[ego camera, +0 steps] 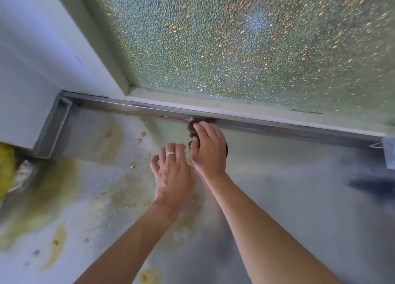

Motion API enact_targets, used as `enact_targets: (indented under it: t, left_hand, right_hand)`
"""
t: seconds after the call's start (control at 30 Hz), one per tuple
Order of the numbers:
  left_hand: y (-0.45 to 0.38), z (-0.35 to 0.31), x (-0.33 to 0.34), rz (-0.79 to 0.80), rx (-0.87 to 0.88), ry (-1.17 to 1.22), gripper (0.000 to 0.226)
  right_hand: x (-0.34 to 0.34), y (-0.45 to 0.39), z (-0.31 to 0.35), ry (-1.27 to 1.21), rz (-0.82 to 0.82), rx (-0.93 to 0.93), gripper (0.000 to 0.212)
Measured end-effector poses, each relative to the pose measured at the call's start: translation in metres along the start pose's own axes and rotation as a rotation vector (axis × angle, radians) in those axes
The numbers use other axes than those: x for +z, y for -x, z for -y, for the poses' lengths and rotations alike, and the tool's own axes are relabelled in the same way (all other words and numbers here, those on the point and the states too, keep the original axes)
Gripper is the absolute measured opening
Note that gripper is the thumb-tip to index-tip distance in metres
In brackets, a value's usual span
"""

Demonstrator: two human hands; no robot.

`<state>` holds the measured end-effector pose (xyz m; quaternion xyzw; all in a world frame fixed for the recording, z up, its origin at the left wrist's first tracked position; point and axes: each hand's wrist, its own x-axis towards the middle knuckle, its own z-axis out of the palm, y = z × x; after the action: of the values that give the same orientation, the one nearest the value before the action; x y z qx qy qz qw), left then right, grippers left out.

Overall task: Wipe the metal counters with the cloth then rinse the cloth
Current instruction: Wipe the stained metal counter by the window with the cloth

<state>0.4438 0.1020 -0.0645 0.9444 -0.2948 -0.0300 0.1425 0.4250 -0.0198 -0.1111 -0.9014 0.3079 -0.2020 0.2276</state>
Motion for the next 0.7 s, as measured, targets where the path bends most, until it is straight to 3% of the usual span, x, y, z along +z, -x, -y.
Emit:
enact_targets:
  t: [0.23, 0.43, 0.5, 0.6, 0.7]
  left_hand:
    - [0.009, 0.009, -0.011, 0.019, -0.019, 0.025, 0.046]
    - [0.000, 0.007, -0.014, 0.062, 0.057, 0.094, 0.057]
    - [-0.012, 0.004, -0.017, 0.145, 0.120, 0.096, 0.064]
    - [-0.024, 0.000, -0.017, 0.269, 0.206, 0.000, 0.056]
    - [-0.026, 0.000, -0.017, 0.233, 0.187, -0.075, 0.033]
  right_hand:
    - [-0.016, 0.012, 0.007, -0.073, 0.113, -0.032, 0.019]
    - [-0.047, 0.025, 0.001, -0.170, 0.319, -0.025, 0.039]
    - [-0.054, 0.030, -0.004, -0.076, 0.256, -0.004, 0.042]
    - [-0.062, 0.045, -0.006, 0.065, 0.015, 0.132, 0.030]
    - [-0.064, 0.056, -0.003, 0.092, 0.108, 0.248, 0.027]
